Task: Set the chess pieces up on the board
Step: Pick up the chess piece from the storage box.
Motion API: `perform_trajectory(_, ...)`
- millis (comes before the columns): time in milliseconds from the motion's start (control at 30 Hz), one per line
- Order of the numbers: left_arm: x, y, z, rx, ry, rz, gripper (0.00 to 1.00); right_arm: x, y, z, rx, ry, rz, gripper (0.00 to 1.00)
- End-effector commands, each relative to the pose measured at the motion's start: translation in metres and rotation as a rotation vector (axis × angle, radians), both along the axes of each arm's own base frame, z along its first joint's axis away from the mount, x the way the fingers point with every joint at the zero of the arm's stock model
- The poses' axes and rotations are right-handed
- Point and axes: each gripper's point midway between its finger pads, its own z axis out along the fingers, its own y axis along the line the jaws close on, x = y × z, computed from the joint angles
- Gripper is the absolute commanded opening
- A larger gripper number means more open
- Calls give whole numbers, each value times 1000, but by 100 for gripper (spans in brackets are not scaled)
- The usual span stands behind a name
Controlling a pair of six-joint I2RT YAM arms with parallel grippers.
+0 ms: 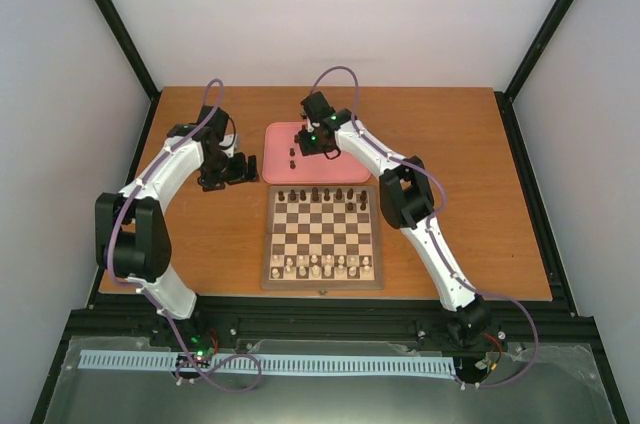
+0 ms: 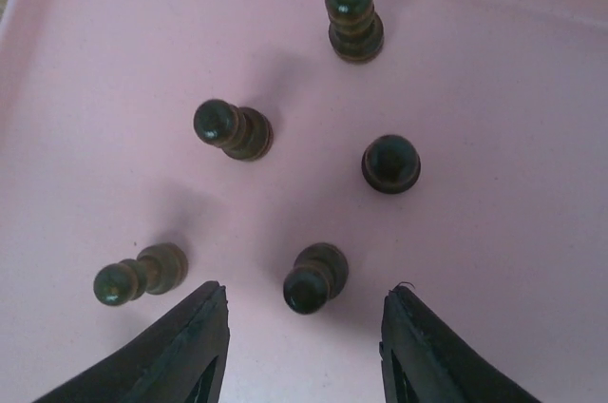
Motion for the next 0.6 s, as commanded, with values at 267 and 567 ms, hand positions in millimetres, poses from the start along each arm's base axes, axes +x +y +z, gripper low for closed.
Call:
perform_trajectory(267,7,-3,-2,-12,2,-15,100,14,11,7,37,-56,-4,33)
perform_trajectory(567,9,-3,-3,-12,5,-15,100,18,7,-2,23,-47,-17,33)
